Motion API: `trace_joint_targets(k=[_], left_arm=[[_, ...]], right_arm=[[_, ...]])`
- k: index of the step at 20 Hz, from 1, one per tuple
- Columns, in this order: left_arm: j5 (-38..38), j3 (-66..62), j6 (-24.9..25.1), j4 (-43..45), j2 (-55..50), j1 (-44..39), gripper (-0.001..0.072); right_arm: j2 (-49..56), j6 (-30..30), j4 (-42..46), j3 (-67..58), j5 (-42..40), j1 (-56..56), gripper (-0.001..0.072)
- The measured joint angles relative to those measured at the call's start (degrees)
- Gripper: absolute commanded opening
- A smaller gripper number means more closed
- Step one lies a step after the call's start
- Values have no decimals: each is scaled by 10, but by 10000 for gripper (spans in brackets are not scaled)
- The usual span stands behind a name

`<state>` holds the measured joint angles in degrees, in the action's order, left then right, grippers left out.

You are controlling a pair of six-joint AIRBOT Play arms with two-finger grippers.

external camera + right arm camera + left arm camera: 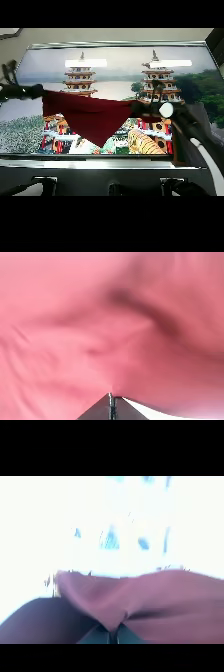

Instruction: Fold the shirts.

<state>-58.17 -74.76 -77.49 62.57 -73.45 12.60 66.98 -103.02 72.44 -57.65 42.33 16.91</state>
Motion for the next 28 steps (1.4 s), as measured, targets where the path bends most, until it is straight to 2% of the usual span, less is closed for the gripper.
trace_joint_targets(k=[4, 7, 10, 13, 17, 20, 22, 25, 28], left_arm=[[8, -149, -2, 0, 90, 10, 27], [21, -264, -37, 5, 167, 37, 27], [31, -328, -78, 11, 237, 60, 26], [59, -352, -98, 21, 287, 70, 26], [61, -362, -108, 65, 293, 73, 26], [-12, -342, -105, 92, 247, 73, 26], [-46, -291, -86, 106, 205, 69, 26], [-51, -169, -51, 119, 134, 65, 27], [2, -71, -33, 115, 45, 61, 27]], right_arm=[[-120, -38, 221, -172, 20, 0, 38], [-190, -50, 337, -298, 45, 0, 38], [-241, -58, 393, -377, 84, 0, 38], [-266, -75, 416, -410, 139, 0, 39], [-249, -113, 431, -422, 265, 1, 40], [-182, -117, 420, -388, 385, 1, 39], [-131, -114, 368, -327, 404, -12, 39], [-39, -108, 224, -218, 327, -61, 40], [65, -85, 87, -164, 191, -96, 41]])
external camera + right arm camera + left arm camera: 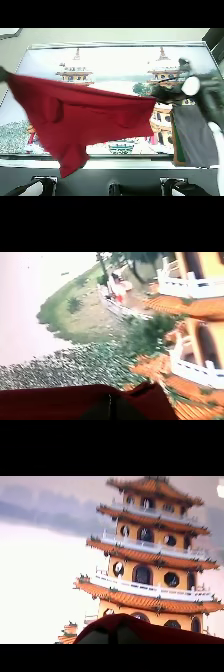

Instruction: Fold the shirts.

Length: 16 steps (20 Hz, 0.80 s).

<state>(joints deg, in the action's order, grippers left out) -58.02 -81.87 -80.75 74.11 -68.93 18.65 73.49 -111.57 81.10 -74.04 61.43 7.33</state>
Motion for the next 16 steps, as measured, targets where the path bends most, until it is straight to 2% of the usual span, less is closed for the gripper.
trace_joint_targets(k=[5, 6, 7, 8, 9, 10, 13, 16], left_arm=[[74, 48, 10, -30, -130, -16, 29], [73, 52, 10, -36, -149, -19, 29], [66, 55, 10, -42, -164, -22, 60], [54, 56, 10, -47, -174, -23, 257], [34, 56, 10, -52, -182, -24, 521], [9, 55, 8, -56, -187, -20, 603], [-91, 51, -2, -58, -194, 12, 586], [-174, 82, -7, -60, -177, 71, 583]], right_arm=[[140, 15, -175, 27, -191, -17, 41], [157, 15, -197, 29, -214, -19, 68], [168, 15, -214, 30, -233, -20, 216], [177, 17, -226, 28, -241, -23, 359], [181, 20, -235, 22, -238, -28, 419], [183, 29, -242, 12, -226, -38, 476], [178, 78, -254, -26, -129, -96, 488], [172, 127, -248, -45, 20, -167, 488]])
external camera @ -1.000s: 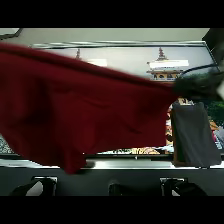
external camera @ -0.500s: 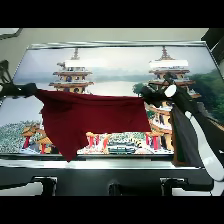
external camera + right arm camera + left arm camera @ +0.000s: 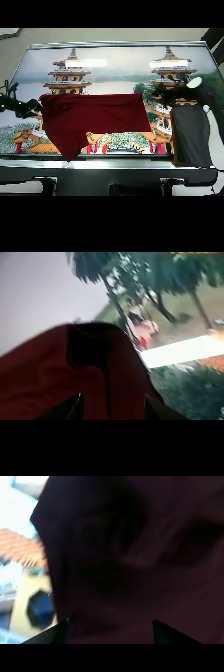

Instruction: Fold the shirts.

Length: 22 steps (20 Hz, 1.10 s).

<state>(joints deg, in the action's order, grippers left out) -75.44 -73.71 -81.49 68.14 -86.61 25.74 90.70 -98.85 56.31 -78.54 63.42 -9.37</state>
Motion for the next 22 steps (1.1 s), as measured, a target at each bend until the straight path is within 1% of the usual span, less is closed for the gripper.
trace_joint_targets(k=[2, 3, 6, 9, 12, 13, 14, 15, 17, 22], left_arm=[[-26, 50, -2, 0, 25, 40, 466], [-31, 80, -1, -2, 36, 56, 466], [-22, 176, 30, -28, 55, 87, 466], [16, 245, 58, -62, 60, 96, 466], [39, 275, 72, -101, 59, 95, 450], [48, 281, 76, -114, 57, 92, 423], [60, 285, 81, -125, 55, 87, 292], [76, 289, 85, -129, 53, 81, 138], [98, 292, 91, -136, 52, 70, 32], [108, 295, 97, -145, 54, 60, 29]], right_arm=[[-2, 25, 28, 1, 87, -25, 488], [-2, 35, 43, 5, 124, -30, 488], [-3, 59, 72, 25, 177, -36, 488], [-3, 75, 82, 39, 195, -31, 489], [-3, 88, 86, 44, 202, -24, 489], [-3, 92, 86, 45, 203, -21, 489], [-3, 94, 89, 47, 203, -17, 490], [-3, 95, 94, 50, 202, -11, 499], [-3, 97, 101, 63, 194, 7, 553], [15, 92, 106, 105, 150, 35, 526]])
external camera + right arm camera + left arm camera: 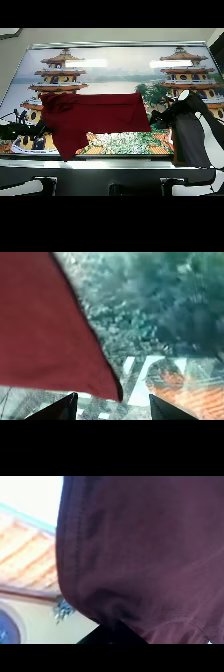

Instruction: Fold the shirts.

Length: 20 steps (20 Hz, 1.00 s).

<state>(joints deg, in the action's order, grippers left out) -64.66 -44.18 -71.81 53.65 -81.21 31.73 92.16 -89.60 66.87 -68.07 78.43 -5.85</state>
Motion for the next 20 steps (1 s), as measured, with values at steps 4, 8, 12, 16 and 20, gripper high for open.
trace_joint_targets(k=[4, 8, 12, 16, 20], left_arm=[[-2, 1, 4, -1, 4, -2, 29], [-33, -22, 9, 13, 9, -1, 25], [-93, -147, 7, -14, 57, -7, 25], [-88, -412, -13, -88, 150, -26, 25], [-38, -686, -31, -87, 248, -33, 26]], right_arm=[[27, -9, -37, 10, -11, 17, 319], [36, -17, -50, 5, -61, 49, 38], [-26, -14, -22, -76, -92, 58, 38], [-162, 5, 64, -253, -148, 59, 38], [-319, 3, 163, -406, -235, 59, 38]])
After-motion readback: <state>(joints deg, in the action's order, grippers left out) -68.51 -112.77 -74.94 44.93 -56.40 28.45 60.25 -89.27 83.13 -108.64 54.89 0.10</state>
